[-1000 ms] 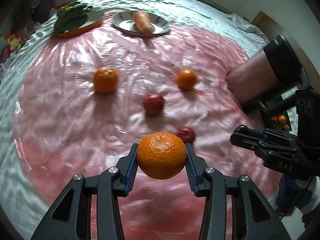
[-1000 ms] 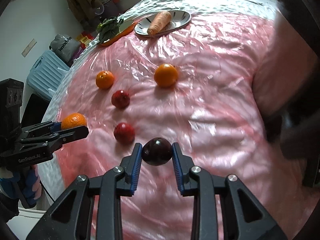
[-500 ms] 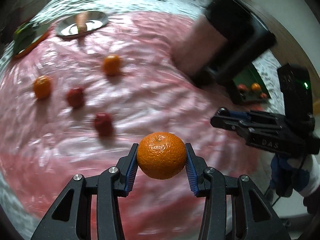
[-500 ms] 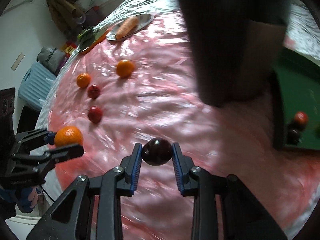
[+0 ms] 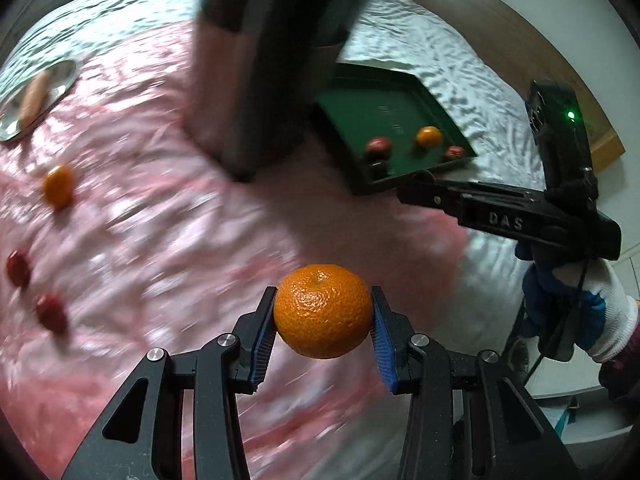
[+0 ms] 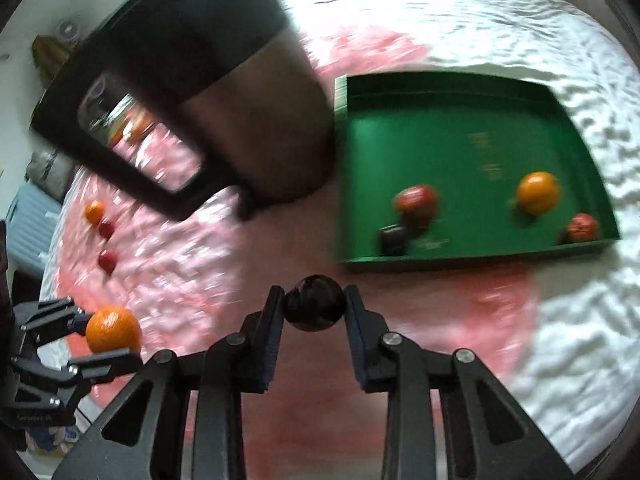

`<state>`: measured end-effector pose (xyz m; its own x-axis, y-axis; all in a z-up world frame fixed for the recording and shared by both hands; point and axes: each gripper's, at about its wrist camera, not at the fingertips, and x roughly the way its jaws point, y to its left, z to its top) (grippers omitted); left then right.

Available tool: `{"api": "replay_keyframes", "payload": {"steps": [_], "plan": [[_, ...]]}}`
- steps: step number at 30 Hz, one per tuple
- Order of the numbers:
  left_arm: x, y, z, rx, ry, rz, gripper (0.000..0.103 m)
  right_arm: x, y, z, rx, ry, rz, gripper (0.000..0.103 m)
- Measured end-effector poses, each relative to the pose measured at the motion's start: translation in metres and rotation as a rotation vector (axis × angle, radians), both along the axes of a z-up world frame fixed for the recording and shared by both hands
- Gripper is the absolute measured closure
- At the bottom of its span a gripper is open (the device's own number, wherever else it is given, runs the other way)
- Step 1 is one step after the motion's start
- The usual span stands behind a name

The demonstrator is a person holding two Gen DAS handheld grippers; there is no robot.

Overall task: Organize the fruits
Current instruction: 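Lift the orange and plum and carry both toward the green tray, then lower the orange and plum into the tray and open both grippers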

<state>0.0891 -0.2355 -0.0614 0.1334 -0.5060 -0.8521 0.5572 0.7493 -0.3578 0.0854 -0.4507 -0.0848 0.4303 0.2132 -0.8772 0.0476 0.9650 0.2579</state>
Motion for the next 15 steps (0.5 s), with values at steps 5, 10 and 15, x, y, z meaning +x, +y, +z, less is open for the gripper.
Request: {"api": "replay_keyframes", "payload": {"steps": [5, 10, 15], "plan": [[0.01, -0.06, 0.002, -0.038, 0.006, -0.054, 0.065, 0.007, -0.052, 0.008, -0.028, -0.028, -0.079, 0.053], [0.029, -0.116, 0.001, -0.06, 0.002, -0.091, 0.065, 0.018, -0.101, 0.011, -0.053, -0.053, -0.141, 0.053], [0.059, -0.165, -0.002, -0.061, -0.023, -0.091, 0.065, 0.038, -0.15, 0.006, -0.074, -0.073, -0.205, 0.053]]}}
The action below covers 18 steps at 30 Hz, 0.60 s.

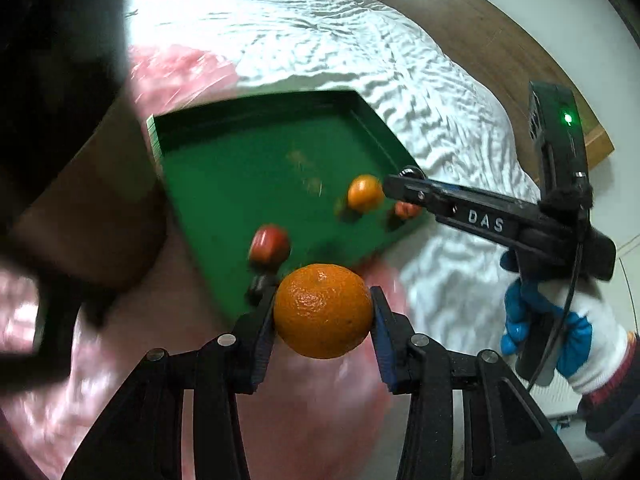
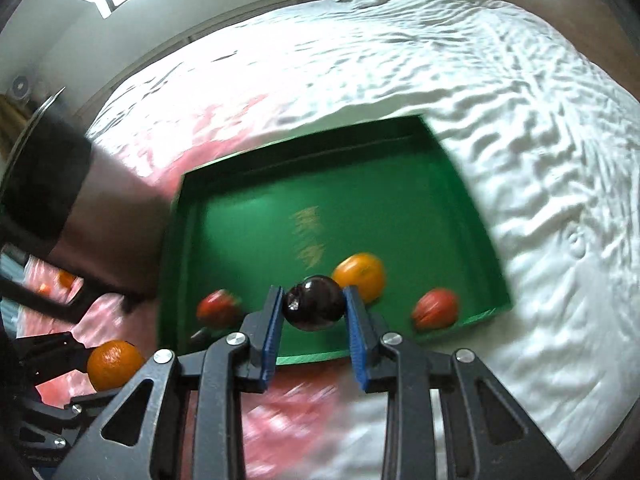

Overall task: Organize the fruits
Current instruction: 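Lower the orange and plum into the tray and open both grippers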

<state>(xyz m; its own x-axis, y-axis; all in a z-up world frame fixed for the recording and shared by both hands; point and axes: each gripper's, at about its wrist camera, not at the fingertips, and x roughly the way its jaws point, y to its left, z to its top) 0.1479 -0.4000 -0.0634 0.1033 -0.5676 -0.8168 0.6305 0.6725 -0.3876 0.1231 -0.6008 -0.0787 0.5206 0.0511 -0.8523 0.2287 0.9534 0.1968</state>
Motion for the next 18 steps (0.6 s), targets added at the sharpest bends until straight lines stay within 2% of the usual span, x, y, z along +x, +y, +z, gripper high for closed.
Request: {"api": "replay_keyframes", "payload": {"steps": [5, 10, 14, 18], "plan": [[0.04, -0.042, -0.017, 0.064, -0.044, 0.03, 0.065, 0.025, -0.038, -0.012, -0.009, 0.004, -0.039, 0.053], [0.074, -0.057, -0.042, 0.149, -0.066, 0.093, 0.065, 0.052, -0.056, -0.035, -0.025, 0.036, -0.025, 0.053], [0.088, -0.066, -0.058, 0.205, -0.073, 0.129, 0.065, 0.064, -0.061, -0.049, -0.028, 0.057, -0.012, 0.053], [0.092, -0.068, -0.067, 0.223, -0.058, 0.153, 0.064, 0.072, -0.063, -0.058, -0.031, 0.072, 0.0, 0.053]]}}
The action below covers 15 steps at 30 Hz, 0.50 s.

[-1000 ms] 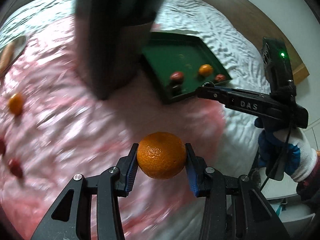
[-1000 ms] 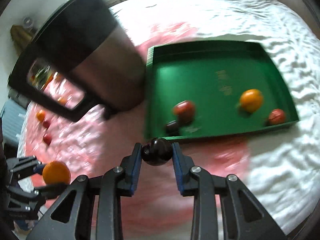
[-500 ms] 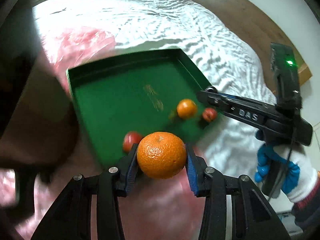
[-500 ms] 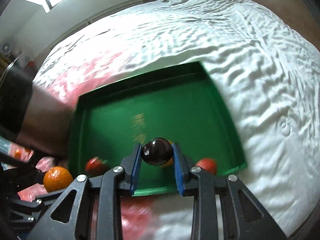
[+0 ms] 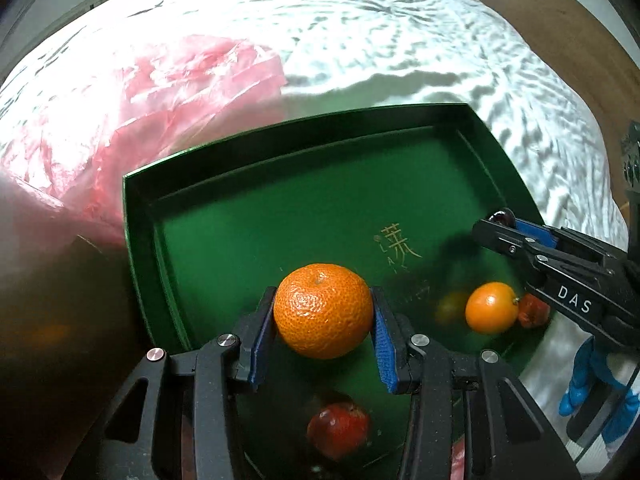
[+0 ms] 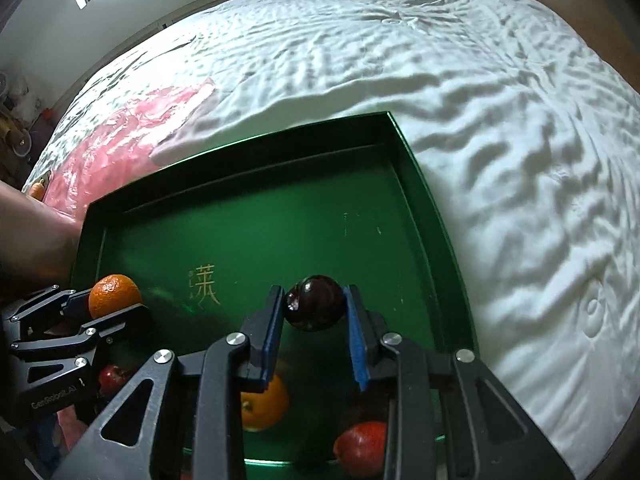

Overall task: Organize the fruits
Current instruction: 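Lower the orange and plum into the tray and open both grippers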

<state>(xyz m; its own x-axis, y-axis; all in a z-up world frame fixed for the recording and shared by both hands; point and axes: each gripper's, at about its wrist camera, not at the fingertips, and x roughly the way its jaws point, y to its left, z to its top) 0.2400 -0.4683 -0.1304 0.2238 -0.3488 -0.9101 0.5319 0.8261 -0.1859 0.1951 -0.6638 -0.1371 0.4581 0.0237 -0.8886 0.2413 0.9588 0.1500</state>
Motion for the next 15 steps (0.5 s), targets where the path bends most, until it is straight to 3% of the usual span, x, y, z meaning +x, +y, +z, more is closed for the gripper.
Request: {"api": "replay_keyframes", "payload": {"steps": [12, 14, 15], "plan": [[0.0044, -0.0076, 0.0002, 0.044, -0.014, 0.016, 0.064, 0.0038, 0.0002, -0.0067, -0.012, 0.025, -0.002, 0.052], [0.0052, -0.0094, 0.0008, 0.056, -0.022, 0.017, 0.063, 0.0043, -0.0001, -0.0062, -0.015, 0.026, -0.001, 0.045], [0.0053, -0.0103, 0.0014, 0.059, -0.025, 0.015, 0.063, 0.0039, -0.0008, -0.0051, -0.022, 0.024, -0.004, 0.034]]}}
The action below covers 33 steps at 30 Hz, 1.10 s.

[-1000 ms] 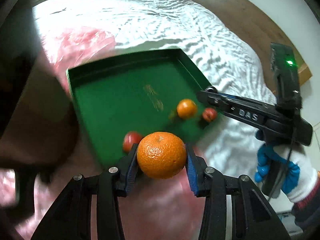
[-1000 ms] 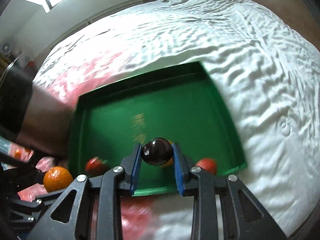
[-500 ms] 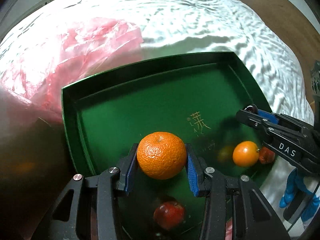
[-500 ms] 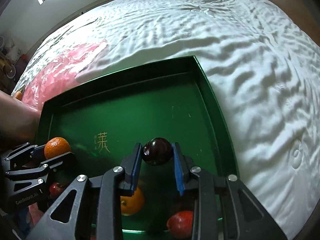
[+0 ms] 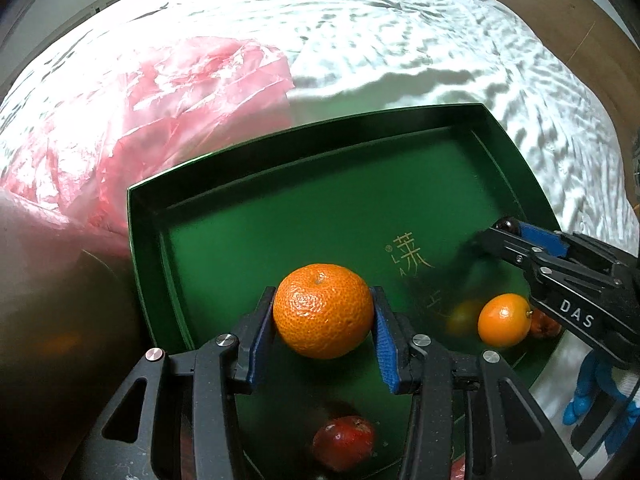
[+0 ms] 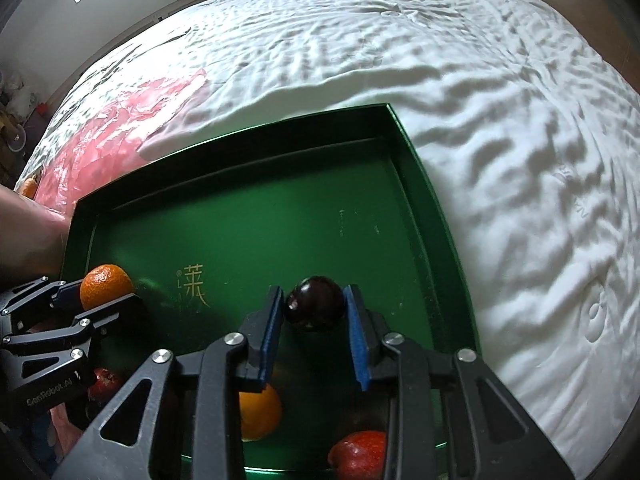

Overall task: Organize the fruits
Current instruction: 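Lower the orange and plum into the tray and open both grippers, then withdraw both grippers from the tray back over the remaining fruit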

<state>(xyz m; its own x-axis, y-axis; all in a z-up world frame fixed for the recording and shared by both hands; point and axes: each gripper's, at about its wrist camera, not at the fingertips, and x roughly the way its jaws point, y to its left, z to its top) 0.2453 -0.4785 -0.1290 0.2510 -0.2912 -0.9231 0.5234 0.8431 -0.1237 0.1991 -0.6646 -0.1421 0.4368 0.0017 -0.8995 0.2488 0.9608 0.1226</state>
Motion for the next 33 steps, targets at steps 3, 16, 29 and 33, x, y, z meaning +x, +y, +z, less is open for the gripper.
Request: {"api": "replay_keyframes", "payload": {"steps": [3, 16, 29, 33], "plan": [[0.0, -0.001, 0.003, 0.012, -0.016, -0.001, 0.063, -0.002, -0.002, 0.004, 0.001, -0.011, -0.01, 0.019], [-0.029, 0.003, 0.045, -0.028, -0.132, -0.058, 0.059, -0.029, 0.007, 0.043, -0.017, -0.094, -0.031, 0.014], [-0.092, 0.024, 0.062, -0.072, -0.169, -0.129, 0.057, -0.074, 0.021, 0.058, -0.055, -0.106, -0.07, 0.005], [-0.115, 0.035, 0.062, -0.08, -0.177, -0.165, 0.057, -0.088, 0.033, 0.059, -0.053, -0.105, -0.06, 0.005]]}}
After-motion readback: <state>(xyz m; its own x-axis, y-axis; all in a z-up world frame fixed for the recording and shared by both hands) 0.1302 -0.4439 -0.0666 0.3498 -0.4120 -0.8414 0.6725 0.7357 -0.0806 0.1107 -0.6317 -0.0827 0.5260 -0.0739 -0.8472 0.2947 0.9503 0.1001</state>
